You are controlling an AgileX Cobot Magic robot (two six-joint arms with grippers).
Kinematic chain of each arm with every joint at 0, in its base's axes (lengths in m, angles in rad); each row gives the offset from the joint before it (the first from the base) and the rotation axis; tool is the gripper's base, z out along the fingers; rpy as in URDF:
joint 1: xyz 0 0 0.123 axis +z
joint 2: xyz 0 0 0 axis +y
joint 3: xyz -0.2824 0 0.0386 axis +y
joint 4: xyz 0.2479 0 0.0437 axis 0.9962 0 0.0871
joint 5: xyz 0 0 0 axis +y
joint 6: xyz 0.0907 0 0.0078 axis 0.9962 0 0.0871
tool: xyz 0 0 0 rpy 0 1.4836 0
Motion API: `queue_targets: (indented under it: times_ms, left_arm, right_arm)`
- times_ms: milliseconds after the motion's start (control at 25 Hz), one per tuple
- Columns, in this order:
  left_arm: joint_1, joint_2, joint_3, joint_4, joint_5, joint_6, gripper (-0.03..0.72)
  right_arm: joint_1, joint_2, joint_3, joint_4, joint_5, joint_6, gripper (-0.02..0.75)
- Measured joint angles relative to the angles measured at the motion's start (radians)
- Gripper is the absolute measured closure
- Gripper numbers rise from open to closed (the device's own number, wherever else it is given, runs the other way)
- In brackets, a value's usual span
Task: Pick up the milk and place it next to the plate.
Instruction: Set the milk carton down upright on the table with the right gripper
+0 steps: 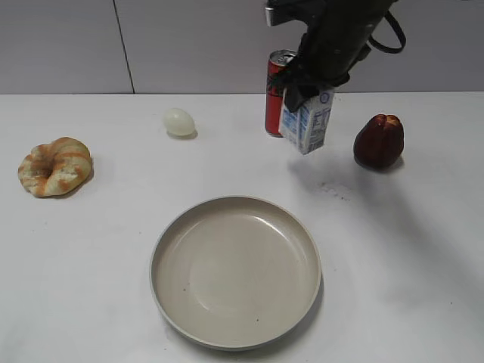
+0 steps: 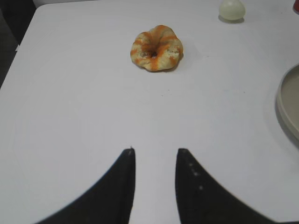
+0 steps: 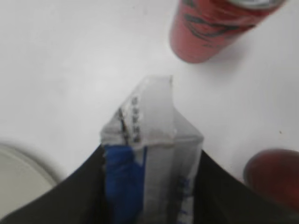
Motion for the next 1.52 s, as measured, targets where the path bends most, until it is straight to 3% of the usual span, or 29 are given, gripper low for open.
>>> queue_targets:
  times_ms: [320, 720, 1120, 1520]
  left_arm:
    - [0.000, 0.000, 0.000, 0.000, 0.000, 0.000, 0.459]
    - [0.000, 0.000, 0.000, 0.000, 0.000, 0.000, 0.459]
    - [0.000, 0.000, 0.000, 0.000, 0.000, 0.000, 0.459]
    - [0.000, 0.000, 0.000, 0.000, 0.000, 0.000, 0.459]
  right_arm:
    - [0.243, -0.024, -0.014, 0.001, 0.015, 0.117, 0.457]
    - [0.495, 0.003, -0.014, -0.040, -0.015, 0.461, 0.457]
    - [0.546, 0.046, -0.015, -0.159, -0.064, 0.866, 0.457]
    - [0.546, 0.127, -0.019, -0.194, -0.111, 0.993, 0.457]
